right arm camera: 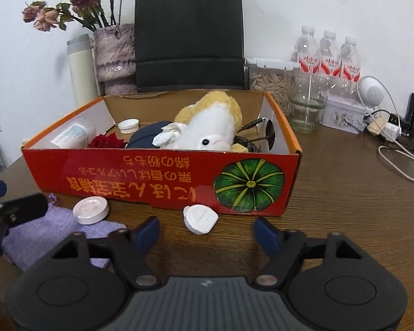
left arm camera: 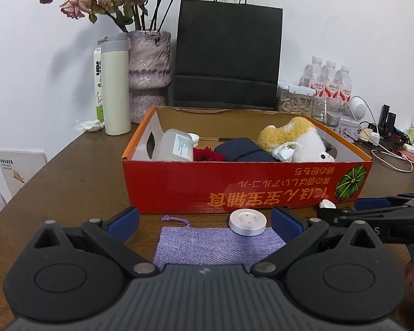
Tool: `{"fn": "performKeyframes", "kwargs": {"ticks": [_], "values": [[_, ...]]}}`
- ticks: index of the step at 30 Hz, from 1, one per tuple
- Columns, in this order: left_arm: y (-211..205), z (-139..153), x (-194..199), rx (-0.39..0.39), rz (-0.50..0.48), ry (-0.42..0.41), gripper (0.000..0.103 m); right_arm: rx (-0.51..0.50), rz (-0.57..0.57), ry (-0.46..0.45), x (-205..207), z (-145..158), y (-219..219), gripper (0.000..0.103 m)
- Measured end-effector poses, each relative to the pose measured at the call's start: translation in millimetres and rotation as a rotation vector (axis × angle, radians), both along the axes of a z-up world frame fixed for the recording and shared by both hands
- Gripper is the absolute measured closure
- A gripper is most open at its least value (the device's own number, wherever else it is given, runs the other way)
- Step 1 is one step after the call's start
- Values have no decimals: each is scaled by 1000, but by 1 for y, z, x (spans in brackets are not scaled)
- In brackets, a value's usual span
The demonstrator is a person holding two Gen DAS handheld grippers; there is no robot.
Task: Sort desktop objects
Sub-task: 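Move both grippers back out of the box toward the remaining white caps, then grasp the white cap on the pouch with left gripper while right grasps another white cap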
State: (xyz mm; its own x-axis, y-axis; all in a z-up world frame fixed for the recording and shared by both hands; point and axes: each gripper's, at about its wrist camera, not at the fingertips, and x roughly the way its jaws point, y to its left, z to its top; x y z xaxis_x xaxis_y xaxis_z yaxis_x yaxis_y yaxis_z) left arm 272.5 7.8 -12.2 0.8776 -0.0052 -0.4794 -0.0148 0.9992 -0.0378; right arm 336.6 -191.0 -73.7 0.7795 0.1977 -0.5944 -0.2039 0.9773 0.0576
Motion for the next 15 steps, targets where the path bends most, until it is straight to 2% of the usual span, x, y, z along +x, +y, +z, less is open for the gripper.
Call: {"fn": "performKeyframes", "kwargs": {"ticks": [9, 15], "values": [[-1, -2, 3, 4, 7, 17, 0, -3, 12, 19, 11, -3, 7, 53], [-2, -4, 4, 5, 12, 26, 0, -21, 18, 13, 12, -3, 9, 61]]}}
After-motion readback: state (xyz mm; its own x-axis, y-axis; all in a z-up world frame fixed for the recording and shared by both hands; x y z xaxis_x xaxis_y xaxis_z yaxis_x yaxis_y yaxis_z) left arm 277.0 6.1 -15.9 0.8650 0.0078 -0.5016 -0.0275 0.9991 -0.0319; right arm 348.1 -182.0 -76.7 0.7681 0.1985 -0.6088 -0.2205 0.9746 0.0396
